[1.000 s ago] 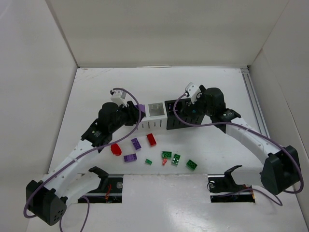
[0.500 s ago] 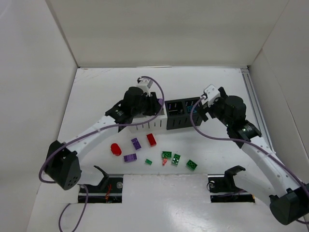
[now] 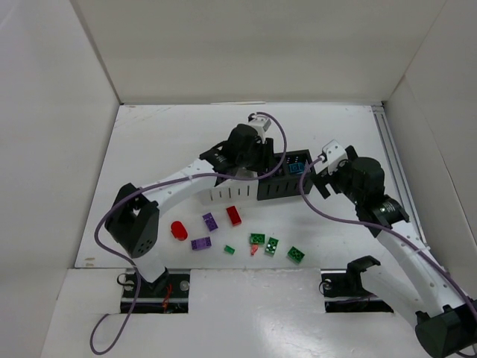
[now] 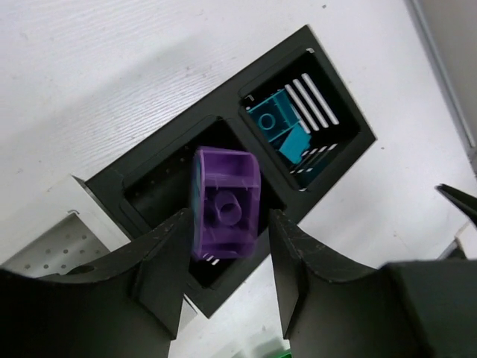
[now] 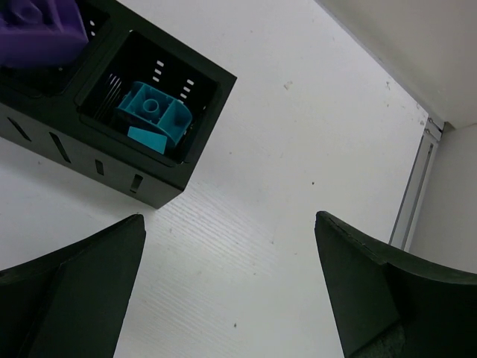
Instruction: Sort the legos into containers by color
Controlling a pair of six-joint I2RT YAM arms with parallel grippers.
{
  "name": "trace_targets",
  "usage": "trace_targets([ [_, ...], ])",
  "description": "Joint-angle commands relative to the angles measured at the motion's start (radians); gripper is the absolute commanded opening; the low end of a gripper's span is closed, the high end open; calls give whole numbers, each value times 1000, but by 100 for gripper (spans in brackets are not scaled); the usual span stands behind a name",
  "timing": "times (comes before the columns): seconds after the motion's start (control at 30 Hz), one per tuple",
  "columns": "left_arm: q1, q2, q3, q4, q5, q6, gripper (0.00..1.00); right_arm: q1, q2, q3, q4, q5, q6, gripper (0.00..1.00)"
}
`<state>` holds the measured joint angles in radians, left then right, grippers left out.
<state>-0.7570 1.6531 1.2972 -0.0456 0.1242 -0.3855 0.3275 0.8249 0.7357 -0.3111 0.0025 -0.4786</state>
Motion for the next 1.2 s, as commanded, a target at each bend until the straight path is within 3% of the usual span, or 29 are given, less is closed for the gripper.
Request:
trace_targets([
  [0.0, 4, 16, 63, -23, -35, 17, 43, -5, -24, -7, 6, 20, -2, 100],
  [0.2, -15, 40, 92, -43, -55, 17, 47, -5, -24, -25, -3, 1, -2, 100],
  [0.33, -24, -27, 64, -43, -44, 28, 59, -5, -24, -25, 26, -152, -87, 100],
  [0.4, -24, -79, 21, -43, -61, 28, 69, 24, -24, -25, 26, -197, -121, 100],
  [0.43, -24, -146, -1, -43, -90, 17, 82, 47, -24, -25, 38, -212, -121, 100],
  [0.5, -24, -226, -79, -54, -141, -3, 100, 155, -24, -25, 71, -213, -130, 100],
  [0.57, -24, -346, -130, -97, -269, -41, 100, 264, 6, -25, 93, -164, -130, 100],
  [0.6, -24, -384, -151, -126, -328, -118, 100, 380, 26, -13, 115, -135, -130, 100],
  [0.67, -24, -447, -194, -210, -456, -235, 100, 480, 106, 4, 139, -43, -45, 100],
  [0.7, -15, -501, -203, -309, -577, -307, 100, 523, 134, 16, 159, 94, 18, 100],
  [0.77, -2, -550, -246, -387, -645, -472, 100, 640, 218, 5, 281, 190, 171, 100],
  [0.83, 10, -617, -279, -424, -670, -515, 100, 714, 293, 5, 407, 260, 263, 100],
  [1.03, 19, -734, -300, -517, -679, -602, 100, 852, 615, 128, 524, 384, 526, 98],
  [1.17, 19, -771, -300, -594, -658, -636, 100, 875, 785, 214, 535, 340, 675, 96],
])
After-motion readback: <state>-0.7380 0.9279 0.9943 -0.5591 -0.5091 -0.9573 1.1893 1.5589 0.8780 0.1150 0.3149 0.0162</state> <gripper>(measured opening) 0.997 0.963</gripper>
